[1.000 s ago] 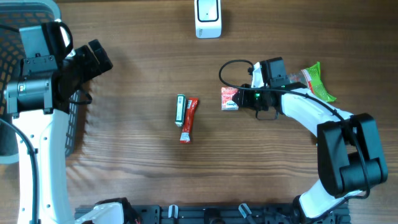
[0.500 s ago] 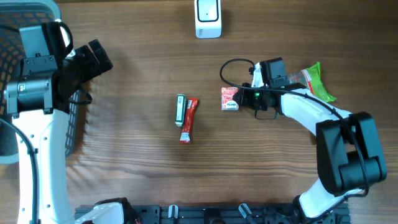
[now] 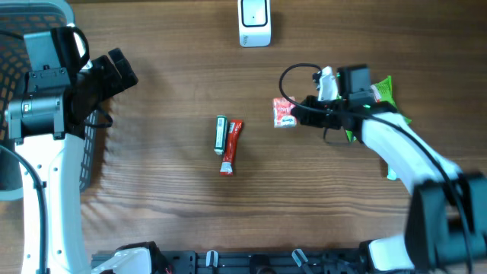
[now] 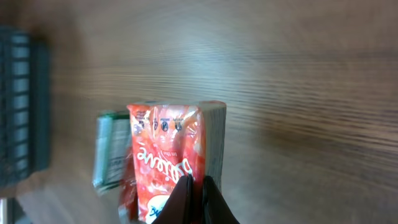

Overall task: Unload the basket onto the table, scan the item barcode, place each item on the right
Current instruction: 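Lift the red box up under the white scanner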

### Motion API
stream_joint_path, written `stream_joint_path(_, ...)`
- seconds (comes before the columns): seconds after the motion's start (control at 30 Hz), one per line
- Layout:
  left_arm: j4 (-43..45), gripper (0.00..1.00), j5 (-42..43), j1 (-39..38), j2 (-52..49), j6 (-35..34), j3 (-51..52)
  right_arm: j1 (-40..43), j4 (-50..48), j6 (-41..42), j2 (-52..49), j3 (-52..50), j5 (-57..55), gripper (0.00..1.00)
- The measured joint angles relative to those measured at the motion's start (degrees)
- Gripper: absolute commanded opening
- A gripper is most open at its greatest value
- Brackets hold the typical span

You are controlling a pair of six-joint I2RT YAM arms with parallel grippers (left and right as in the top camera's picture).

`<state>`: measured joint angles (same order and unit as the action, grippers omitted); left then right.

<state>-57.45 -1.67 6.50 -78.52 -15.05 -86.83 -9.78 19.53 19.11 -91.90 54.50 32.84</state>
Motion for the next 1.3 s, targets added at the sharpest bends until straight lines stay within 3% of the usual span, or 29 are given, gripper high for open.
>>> stream_joint_path(0.3,0.0,1.0,0.0,0.0,0.0,0.0,0.0,0.0,0.8,-2.6,14.6,0.8,14.7,0.04)
stream_joint_path(0.5,0.0,1.0,0.0,0.0,0.0,0.0,0.0,-0.5,10.9,-4.1,14.8,4.0,10.1,0.04)
stream_joint_path(0.67,0.0,1.0,0.0,0.0,0.0,0.0,0.0,-4.7,32.2,-6.5,14.1,20.2,-5.9,0.04)
stream_joint_path(0.77,0.0,1.0,0.0,0.0,0.0,0.0,0.0,-7.7,40.0,-7.3,12.5,33.4,-15.5,0.05)
stream_joint_path(1.0,0.0,1.0,0.0,0.0,0.0,0.0,0.0,-12.3,61.2,-8.8,-3.8,71.6,-30.7,0.04)
stream_joint_path(1.13,0.0,1.0,0.0,0.0,0.0,0.0,0.0,-14.9,62.6,-9.6,-15.5,88.4,-40.0,0.04)
stream_joint_path(1.3,0.0,1.0,0.0,0.0,0.0,0.0,0.0,-19.4,53.6,-14.1,-25.0,92.3,-54.1,0.04)
